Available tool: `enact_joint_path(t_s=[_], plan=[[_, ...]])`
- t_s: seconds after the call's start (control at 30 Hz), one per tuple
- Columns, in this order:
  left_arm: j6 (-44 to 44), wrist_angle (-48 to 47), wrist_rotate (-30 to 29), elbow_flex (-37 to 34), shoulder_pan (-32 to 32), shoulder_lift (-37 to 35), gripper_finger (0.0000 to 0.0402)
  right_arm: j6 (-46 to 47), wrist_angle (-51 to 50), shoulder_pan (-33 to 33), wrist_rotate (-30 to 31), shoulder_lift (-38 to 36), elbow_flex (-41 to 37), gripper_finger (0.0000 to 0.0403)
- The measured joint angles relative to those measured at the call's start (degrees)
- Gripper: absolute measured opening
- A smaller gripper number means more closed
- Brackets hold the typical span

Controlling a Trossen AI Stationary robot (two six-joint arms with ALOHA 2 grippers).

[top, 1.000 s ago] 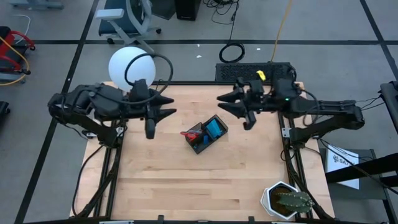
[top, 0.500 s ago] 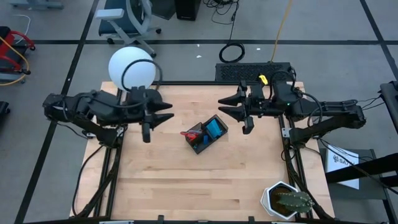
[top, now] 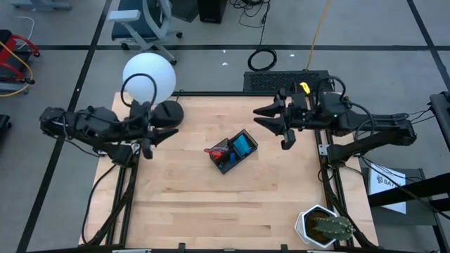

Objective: Pick and place office supplies into organizer
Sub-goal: Return to Home Position

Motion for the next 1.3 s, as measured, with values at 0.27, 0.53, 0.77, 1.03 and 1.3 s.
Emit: enact_joint_path(t_s=[0.27, 0.53, 0.77, 1.03, 1.3], plan=[[-6.7, 0.0, 1.2, -2.2, 0.0, -1.5, 0.017, 0.0, 0.0, 0.0, 0.0, -0.5, 0.0, 0.0116], [5.5, -1.0, 2.4, -2.2, 0.0, 0.7, 0.017, 0.0, 0.0, 0.0, 0.0, -0.4, 0.0, 0.0116], [12.8, 1.2, 1.1, -2.2, 3.7, 3.3, 0.017, 0.0, 0.2, 0.0, 0.1, -0.4, 0.0, 0.0116], [15.2, 4.1, 6.2, -2.2, 11.2, 3.7, 0.017, 0.0, 0.4, 0.0, 0.1, -0.4, 0.0, 0.0116], [17.3, 4.1, 7.1, -2.2, 12.7, -0.3, 0.017, -2.1, 0.0, -0.1, 0.1, -3.1, 0.0, 0.0116]])
